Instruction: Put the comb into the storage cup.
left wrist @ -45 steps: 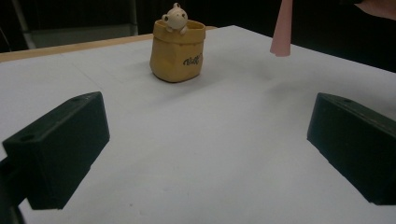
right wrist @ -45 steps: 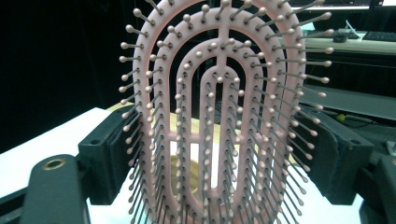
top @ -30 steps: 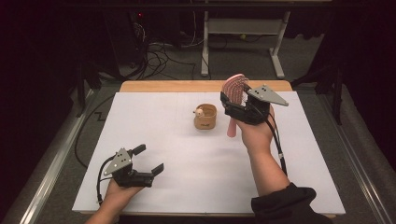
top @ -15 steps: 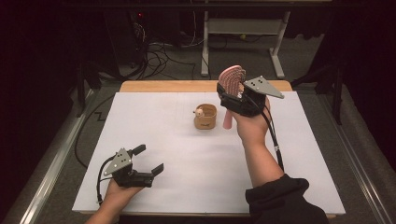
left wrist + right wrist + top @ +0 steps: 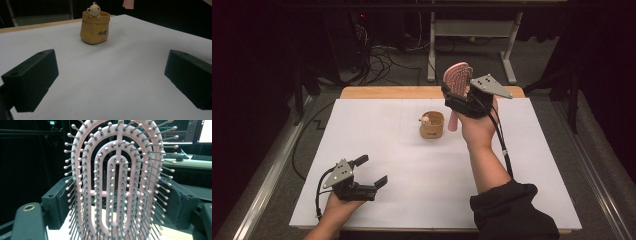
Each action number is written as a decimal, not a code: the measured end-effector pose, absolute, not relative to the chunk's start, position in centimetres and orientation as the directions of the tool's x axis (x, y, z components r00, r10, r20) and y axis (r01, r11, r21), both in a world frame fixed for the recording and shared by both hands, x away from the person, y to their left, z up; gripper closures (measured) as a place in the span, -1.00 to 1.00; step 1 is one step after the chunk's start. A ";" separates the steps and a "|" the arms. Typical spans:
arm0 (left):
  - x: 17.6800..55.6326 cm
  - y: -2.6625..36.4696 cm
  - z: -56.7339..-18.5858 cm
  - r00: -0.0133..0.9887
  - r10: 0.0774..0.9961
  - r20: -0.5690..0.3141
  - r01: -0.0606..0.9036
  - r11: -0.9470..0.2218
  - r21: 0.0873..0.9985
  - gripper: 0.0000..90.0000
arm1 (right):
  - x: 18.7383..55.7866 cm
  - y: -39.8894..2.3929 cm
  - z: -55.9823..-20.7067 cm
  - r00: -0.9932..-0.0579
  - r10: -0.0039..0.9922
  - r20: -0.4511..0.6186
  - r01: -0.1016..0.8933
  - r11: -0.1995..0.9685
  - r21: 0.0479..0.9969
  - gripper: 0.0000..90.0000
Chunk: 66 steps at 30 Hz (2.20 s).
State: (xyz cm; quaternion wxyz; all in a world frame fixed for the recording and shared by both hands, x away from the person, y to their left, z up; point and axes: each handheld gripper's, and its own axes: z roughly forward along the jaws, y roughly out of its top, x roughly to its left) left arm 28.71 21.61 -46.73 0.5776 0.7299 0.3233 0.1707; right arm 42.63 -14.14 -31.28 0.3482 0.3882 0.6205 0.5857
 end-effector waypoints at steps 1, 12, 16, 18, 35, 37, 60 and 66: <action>28.7 21.6 -46.7 0.732 0.670 -0.123 0.275 -0.125 0.953 -1.00 | 42.7 -14.1 -31.2 -0.457 0.889 0.022 0.070 0.011 0.997 -0.54; 28.8 21.6 -46.8 0.736 0.666 -0.121 0.274 -0.130 0.953 -1.00 | 43.8 -12.7 -30.8 -0.463 0.886 0.022 0.064 0.009 0.998 -0.54; 28.8 21.6 -46.8 0.735 0.667 -0.123 0.274 -0.128 0.953 -1.00 | 44.4 -12.1 -31.0 -0.463 0.887 0.011 0.065 0.021 0.998 -0.54; 28.8 21.6 -46.8 0.736 0.666 -0.122 0.274 -0.128 0.953 -1.00 | 44.6 -11.8 -31.1 -0.463 0.886 0.013 0.067 0.021 0.998 -0.54; 28.8 21.6 -46.9 0.736 0.665 -0.126 0.281 -0.130 0.951 -1.00 | 46.5 -9.7 -32.2 -0.467 0.884 -0.012 0.064 0.047 0.997 -0.54; 28.8 21.6 -46.9 0.737 0.664 -0.125 0.280 -0.131 0.951 -1.00 | 46.7 -9.6 -32.3 -0.466 0.885 -0.007 0.066 0.043 0.997 -0.54; 28.8 21.6 -46.9 0.736 0.666 -0.123 0.278 -0.132 0.952 -1.00 | 48.3 -9.1 -33.9 -0.460 0.888 0.018 0.106 0.034 0.994 -0.54; 28.8 21.6 -46.9 0.736 0.666 -0.122 0.277 -0.132 0.952 -1.00 | 48.4 -9.1 -34.4 -0.456 0.890 0.019 0.117 0.039 0.992 -0.55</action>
